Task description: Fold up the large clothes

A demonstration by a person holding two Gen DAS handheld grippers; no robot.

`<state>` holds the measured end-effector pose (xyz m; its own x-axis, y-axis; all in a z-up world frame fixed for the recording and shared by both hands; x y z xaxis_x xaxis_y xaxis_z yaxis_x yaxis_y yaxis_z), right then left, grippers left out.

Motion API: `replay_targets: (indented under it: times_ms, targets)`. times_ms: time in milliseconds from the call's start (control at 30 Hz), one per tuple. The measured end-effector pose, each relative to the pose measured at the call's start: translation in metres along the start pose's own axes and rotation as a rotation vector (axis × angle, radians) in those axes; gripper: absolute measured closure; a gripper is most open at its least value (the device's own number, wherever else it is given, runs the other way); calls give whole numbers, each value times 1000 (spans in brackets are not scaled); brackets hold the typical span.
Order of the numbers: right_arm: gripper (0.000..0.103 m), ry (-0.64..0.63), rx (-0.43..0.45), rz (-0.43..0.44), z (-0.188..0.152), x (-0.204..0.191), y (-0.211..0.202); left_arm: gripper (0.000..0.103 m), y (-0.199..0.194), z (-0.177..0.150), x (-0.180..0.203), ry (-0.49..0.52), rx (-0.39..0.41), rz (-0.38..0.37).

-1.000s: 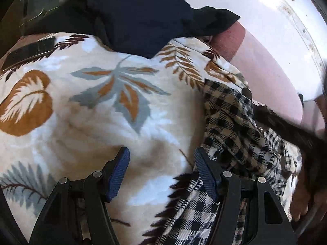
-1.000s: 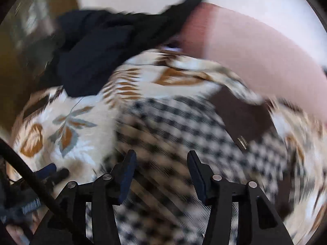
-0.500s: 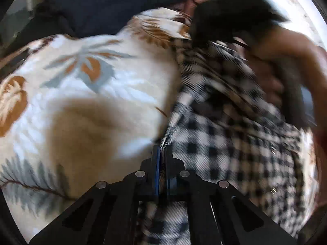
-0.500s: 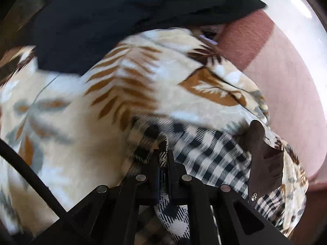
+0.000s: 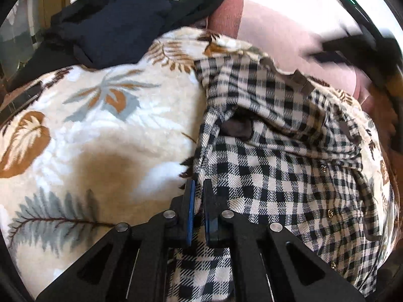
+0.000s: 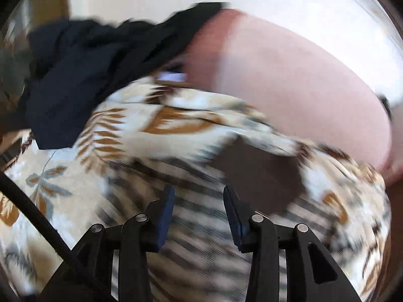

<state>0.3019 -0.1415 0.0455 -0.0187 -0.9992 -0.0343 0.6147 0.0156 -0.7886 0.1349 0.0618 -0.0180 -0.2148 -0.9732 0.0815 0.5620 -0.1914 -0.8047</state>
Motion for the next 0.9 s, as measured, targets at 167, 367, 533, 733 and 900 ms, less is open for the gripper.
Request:
replay_targets:
  times_ms: [167,367,533,733,900]
  targets:
    - [65,191,-64,-23,-64,120,-26,76,-29,3,-7,-4,71,38]
    - [66,303,-53,-44,-112,171,-5,71,-62,-12,-12,-13,125,82]
    - [38,354,-25,-60,-116,186,27,57,-101,-17,-7,-60,166,77]
    - [90,249,-47,-22,-123,166,30,55,-115,5,0,-17,196,131]
    - [74,304,-19,-286,-119,221,28,46,-83,46,9,-32,188,121]
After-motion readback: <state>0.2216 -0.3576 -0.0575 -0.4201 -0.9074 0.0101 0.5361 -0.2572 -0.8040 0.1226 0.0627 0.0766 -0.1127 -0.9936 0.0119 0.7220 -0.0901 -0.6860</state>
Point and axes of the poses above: each gripper's, at about its wrist camera, not at the fingertips, and y roughly the way its jaws point, x to its right, z to its top, the point moved 10 cm from there along y, roughly the way its jaws point, and after that the axes turned 9 degrees about y, right-handed, at the moved point
